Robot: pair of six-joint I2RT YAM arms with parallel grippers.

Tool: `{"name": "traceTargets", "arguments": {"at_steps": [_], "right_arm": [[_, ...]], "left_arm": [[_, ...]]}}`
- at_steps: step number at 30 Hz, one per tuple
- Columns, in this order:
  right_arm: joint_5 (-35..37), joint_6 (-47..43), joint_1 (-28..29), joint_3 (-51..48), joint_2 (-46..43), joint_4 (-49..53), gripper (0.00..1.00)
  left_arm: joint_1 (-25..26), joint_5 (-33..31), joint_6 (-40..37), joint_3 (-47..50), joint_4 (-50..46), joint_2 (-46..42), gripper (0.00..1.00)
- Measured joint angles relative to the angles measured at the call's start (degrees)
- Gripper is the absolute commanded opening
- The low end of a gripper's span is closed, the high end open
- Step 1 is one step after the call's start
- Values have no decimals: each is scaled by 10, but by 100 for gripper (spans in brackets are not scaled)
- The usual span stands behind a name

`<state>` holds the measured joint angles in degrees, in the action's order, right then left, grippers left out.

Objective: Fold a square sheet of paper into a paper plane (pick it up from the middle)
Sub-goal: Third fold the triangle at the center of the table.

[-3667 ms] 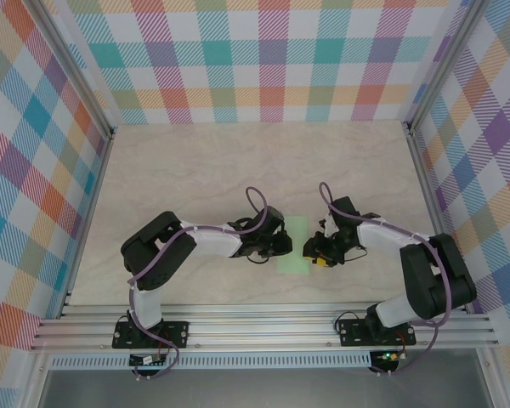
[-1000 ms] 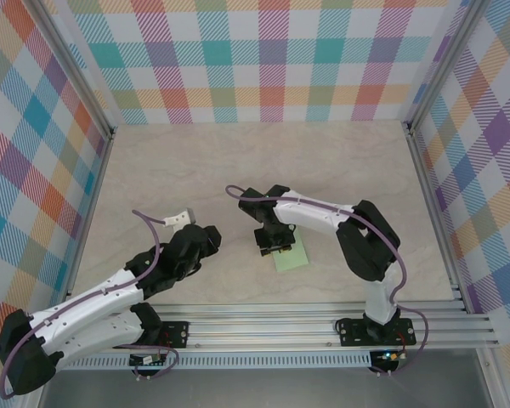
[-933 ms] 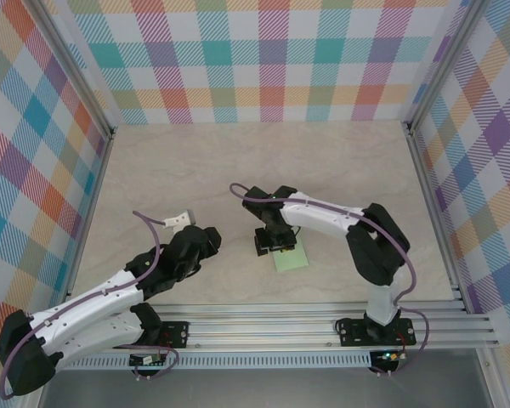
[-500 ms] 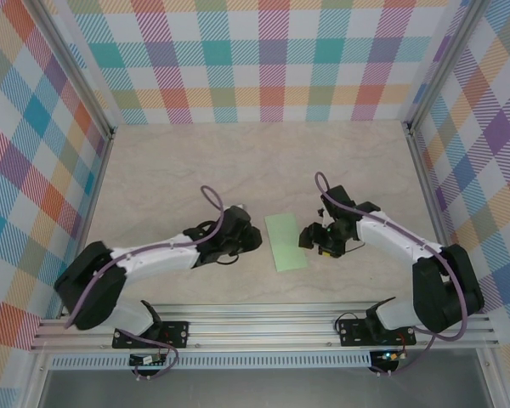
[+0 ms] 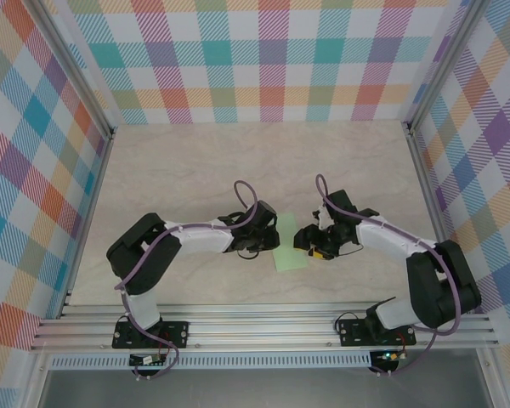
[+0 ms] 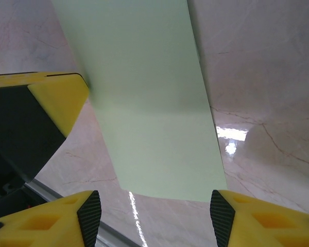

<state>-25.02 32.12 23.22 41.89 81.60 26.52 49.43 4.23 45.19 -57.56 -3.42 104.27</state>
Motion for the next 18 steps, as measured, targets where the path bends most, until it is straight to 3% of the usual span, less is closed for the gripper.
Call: {"name": "traceTargets", "arguments": {"at_steps": [9,18], "right_arm": [[0,-1,-3,0,27,-15,64],[-10,-15,-19,14,85,-33,61]], "left_arm": [[0,-4,0,-1,2,15,13],[0,-4,0,0,2,15,13]]}}
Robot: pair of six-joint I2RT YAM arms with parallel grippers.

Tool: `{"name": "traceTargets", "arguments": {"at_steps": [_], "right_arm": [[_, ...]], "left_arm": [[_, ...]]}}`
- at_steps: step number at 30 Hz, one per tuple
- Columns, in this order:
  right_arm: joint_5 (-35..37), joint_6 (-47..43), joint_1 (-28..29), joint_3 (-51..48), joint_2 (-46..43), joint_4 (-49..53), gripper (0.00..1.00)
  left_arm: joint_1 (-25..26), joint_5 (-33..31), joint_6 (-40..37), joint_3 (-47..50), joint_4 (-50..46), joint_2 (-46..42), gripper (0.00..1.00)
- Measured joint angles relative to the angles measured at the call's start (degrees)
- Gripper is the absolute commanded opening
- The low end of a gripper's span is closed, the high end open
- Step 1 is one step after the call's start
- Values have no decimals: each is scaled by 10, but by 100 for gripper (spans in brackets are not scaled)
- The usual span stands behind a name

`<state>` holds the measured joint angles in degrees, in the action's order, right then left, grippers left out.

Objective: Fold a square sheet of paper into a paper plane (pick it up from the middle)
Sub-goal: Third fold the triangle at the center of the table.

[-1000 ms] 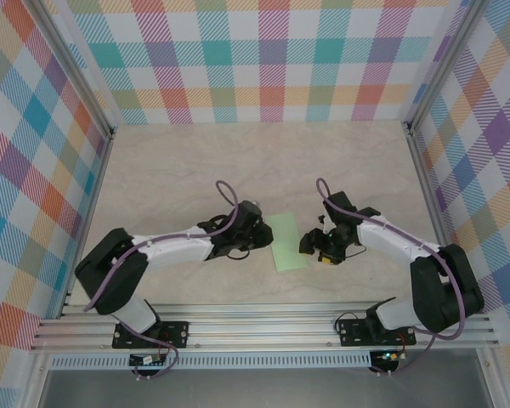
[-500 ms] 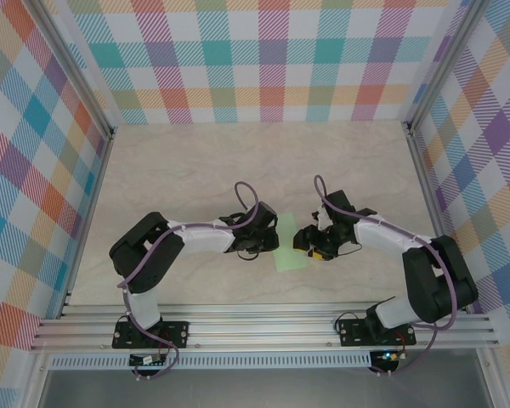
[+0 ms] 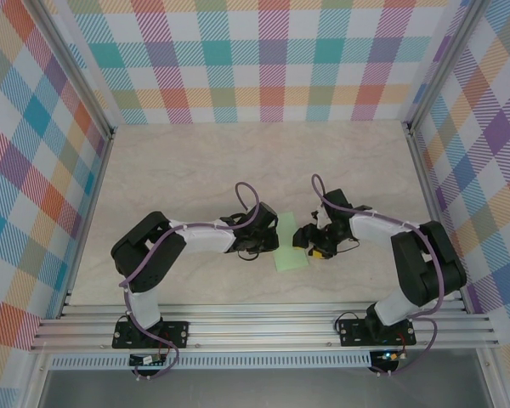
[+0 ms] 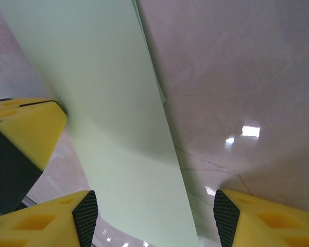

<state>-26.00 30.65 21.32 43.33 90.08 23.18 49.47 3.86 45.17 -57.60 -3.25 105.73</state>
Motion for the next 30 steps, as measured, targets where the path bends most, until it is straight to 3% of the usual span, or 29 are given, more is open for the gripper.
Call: {"name": "traceTargets", "arguments": {"at_steps": [4,6,9,25,30], "right_arm": [[-27,-1,-7,1,10,-14,54],[-39,-2,-7,2,12,-22,46],[-52,-3,-7,2,12,-32,44],[-99,-34,-30,28,48,-43,55],[-122,-54,-38,50,72,-43,46]], "left_arm": [[0,0,0,0,0,0,13],[0,0,0,0,0,0,13],[0,0,-1,0,0,0,13],[0,2,-16,0,0,0,14],[0,2,-16,0,0,0,14]]}}
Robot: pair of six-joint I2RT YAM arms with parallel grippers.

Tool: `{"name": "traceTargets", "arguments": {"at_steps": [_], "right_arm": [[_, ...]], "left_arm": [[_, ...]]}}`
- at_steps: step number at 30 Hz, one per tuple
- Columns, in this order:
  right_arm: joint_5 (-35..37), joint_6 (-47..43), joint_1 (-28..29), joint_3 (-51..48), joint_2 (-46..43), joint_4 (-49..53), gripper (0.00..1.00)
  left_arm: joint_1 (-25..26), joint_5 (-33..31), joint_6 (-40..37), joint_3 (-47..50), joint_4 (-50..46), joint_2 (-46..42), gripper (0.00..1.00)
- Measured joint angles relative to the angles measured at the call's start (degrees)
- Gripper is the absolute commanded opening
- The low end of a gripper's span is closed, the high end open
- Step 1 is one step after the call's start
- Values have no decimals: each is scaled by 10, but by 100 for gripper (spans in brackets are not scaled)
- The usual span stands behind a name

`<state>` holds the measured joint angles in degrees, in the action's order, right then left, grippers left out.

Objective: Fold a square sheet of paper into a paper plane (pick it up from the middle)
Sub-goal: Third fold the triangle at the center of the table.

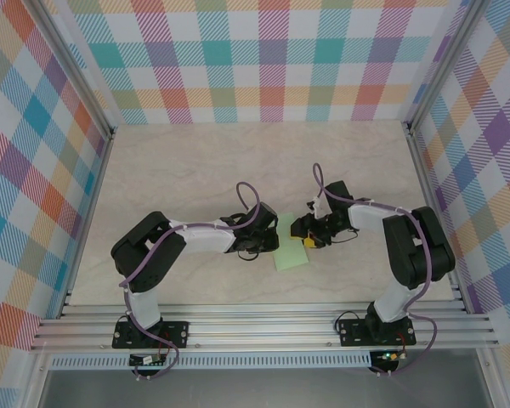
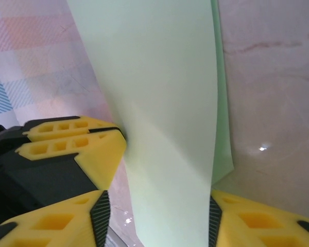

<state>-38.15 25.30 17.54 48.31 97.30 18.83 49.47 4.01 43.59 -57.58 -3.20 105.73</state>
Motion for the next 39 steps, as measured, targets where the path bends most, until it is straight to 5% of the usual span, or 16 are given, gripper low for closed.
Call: {"name": "traceTargets", "arguments": {"at_steps": [11,24,34,39], "right_arm": [[-8,-21,-7,11,29,18,8],[-30,-5,-7,12,30,23,6],[-39,-3,-7,12,30,23,7],[-40,-3,-7,12,30,23,8]], "left_arm": [[7,4,-31,9,3,-15,25],[176,-148,-153,-41,-118,-87,64],[242,-273,-195,-157,-210,13,66],[243,-313,-202,-177,-236,45,55]]}}
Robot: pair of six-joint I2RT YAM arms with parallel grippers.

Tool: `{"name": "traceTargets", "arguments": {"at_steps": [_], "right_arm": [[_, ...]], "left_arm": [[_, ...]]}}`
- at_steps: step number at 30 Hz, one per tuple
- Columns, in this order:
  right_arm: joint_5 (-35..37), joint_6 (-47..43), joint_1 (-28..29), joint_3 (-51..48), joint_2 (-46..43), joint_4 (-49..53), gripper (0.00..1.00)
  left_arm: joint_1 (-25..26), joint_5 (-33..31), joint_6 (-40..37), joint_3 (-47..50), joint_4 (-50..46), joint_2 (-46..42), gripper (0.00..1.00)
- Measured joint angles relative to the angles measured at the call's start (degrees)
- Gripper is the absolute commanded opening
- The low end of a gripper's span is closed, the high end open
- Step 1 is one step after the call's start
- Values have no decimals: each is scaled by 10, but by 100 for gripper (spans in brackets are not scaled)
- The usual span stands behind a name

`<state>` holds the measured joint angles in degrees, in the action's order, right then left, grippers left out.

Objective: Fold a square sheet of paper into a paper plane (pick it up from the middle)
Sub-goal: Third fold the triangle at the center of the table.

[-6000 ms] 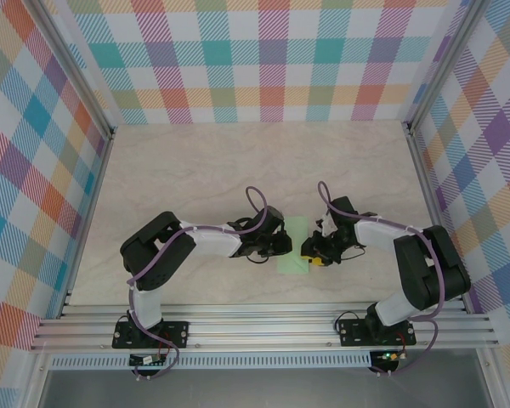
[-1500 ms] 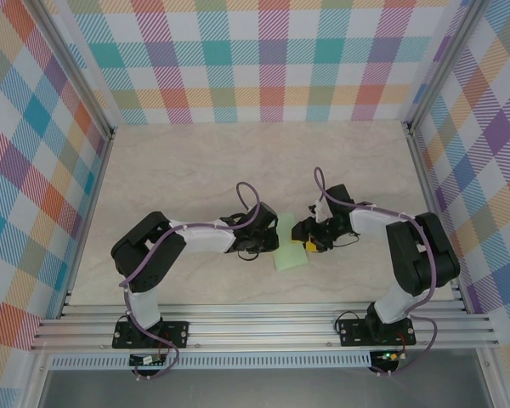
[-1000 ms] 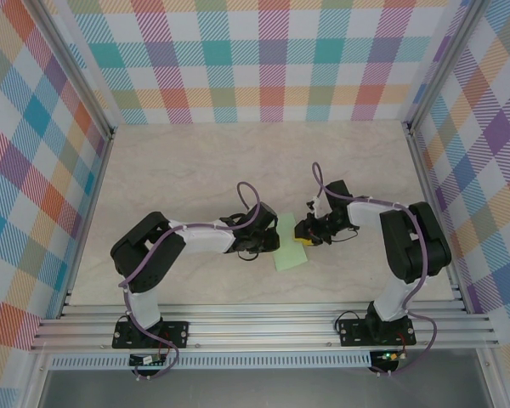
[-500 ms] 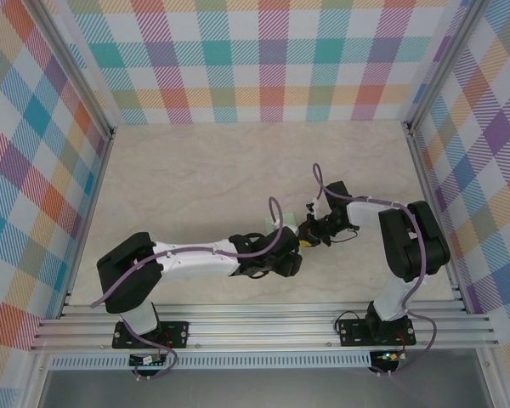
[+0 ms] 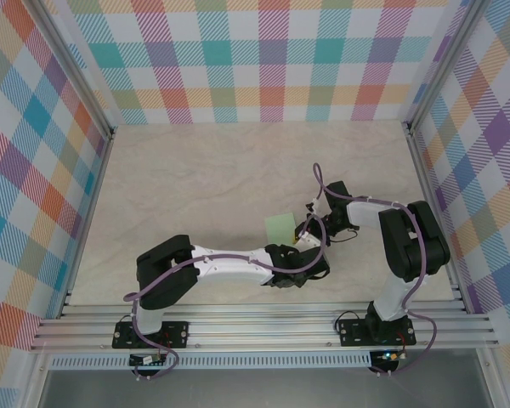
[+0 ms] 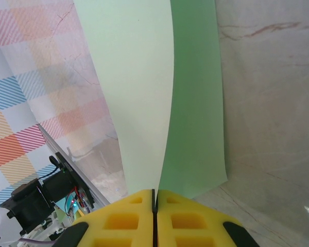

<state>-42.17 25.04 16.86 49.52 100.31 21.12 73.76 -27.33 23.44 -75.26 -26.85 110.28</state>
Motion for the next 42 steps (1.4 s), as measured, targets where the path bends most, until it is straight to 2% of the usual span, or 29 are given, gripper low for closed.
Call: {"name": "traceTargets", "arguments": {"at_steps": [2,6,12,15,18,23,27,30,35,42], "right_arm": [[-1,0,0,0,0,2,9],[-1,0,0,0,0,7,10],[0,-3,0,0,0,14,11],[1,-3,0,0,0,19,12],[2,-3,0,0,0,24,16],[15,-4,0,1,-3,35,30],[52,-7,0,7,-32,58,34],[82,-7,0,17,-59,72,30],[92,-9,0,44,-70,77,22],[89,-20,9,101,-7,83,18]], "left_arm": [[0,-12,-1,0,-5,0,43],[0,-28,-4,-1,-3,0,27],[0,-29,-7,7,16,-2,11],[-5,-14,-8,29,34,-13,8],[-14,17,-8,56,54,-33,6],[-51,97,-9,110,115,-71,5],[-88,166,-8,143,158,-84,5],[-106,205,-8,159,183,-84,5],[-120,253,-8,170,206,-84,6],[-139,295,-8,181,233,-85,6]]}}
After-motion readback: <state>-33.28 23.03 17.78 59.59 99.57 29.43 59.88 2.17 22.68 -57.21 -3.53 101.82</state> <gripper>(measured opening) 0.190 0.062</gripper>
